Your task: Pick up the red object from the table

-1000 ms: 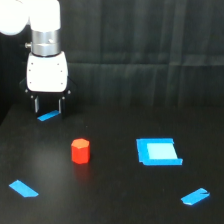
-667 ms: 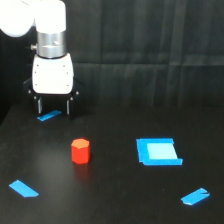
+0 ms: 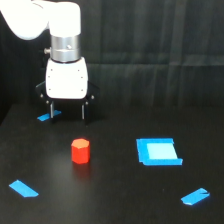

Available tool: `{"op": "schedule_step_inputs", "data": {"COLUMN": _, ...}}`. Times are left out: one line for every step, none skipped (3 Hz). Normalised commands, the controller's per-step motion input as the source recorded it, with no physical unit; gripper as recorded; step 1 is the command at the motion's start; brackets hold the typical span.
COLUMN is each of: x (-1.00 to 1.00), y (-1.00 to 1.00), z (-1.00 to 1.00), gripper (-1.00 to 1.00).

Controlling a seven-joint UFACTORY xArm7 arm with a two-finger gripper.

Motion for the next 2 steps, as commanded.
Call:
{"op": "schedule_step_inputs", "data": {"x": 0.52, "y": -0.71, "z": 0.22, "gripper": 1.00}}
{"op": "schedule_step_inputs", "data": {"x": 0.50, "y": -0.79, "z": 0.25, "gripper": 0.96}}
